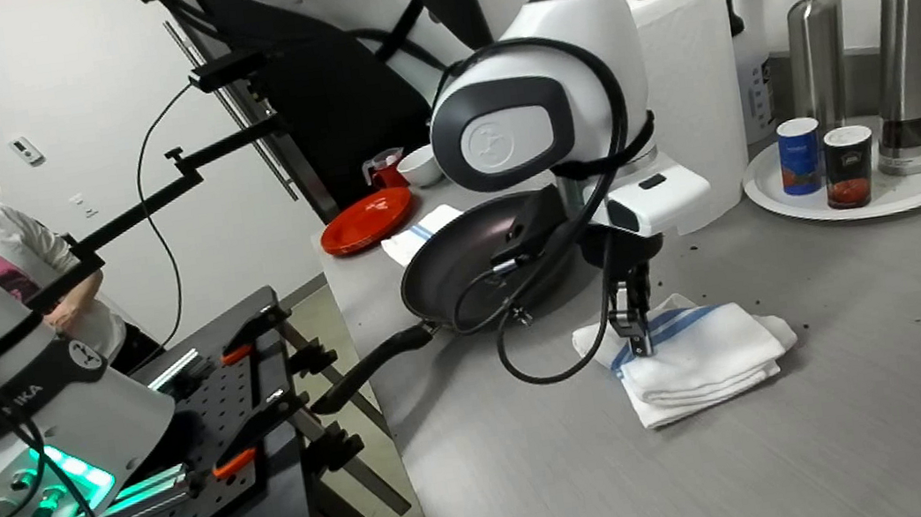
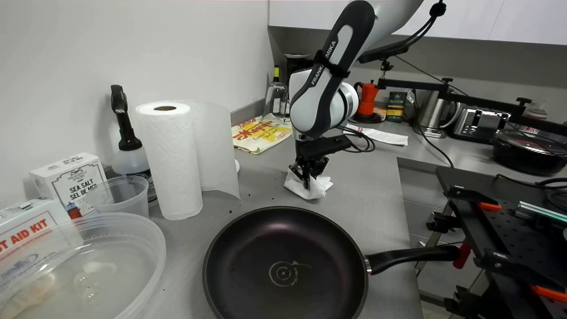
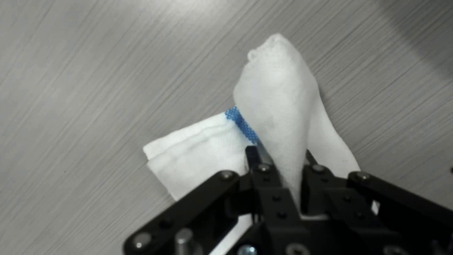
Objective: Use the towel to wipe the pan
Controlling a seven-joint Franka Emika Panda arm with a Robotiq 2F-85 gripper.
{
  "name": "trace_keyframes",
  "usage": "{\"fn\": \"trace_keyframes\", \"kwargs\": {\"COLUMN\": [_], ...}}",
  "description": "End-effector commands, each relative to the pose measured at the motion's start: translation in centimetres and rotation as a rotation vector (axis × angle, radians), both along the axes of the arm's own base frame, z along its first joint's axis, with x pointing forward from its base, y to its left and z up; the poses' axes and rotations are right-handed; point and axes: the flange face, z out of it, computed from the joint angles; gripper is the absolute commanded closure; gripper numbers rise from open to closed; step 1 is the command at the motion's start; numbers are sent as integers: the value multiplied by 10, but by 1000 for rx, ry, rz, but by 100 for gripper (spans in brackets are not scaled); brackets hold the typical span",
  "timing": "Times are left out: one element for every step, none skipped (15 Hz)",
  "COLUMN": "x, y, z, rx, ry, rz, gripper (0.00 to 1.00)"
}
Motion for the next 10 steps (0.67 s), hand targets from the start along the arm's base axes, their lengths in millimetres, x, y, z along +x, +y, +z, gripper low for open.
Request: {"fn": "trace_keyframes", "kwargs": {"x": [0, 1, 1, 1, 0, -2, -4, -8, -12, -17], "y": [15, 21, 26, 33, 40, 49, 59, 71, 82, 96], "z": [27, 33, 39, 45, 50, 56, 61, 65, 70, 75], "rx": [18, 20, 22, 24, 30, 34, 45, 53, 64, 75], "ry": [-17, -27, -34, -41, -46, -50, -51, -56, -59, -65], "rz": [50, 64, 75, 90, 107, 126, 150, 177, 201, 229], "gripper": [96, 96, 96, 96, 96, 96, 96, 96, 96, 96]}}
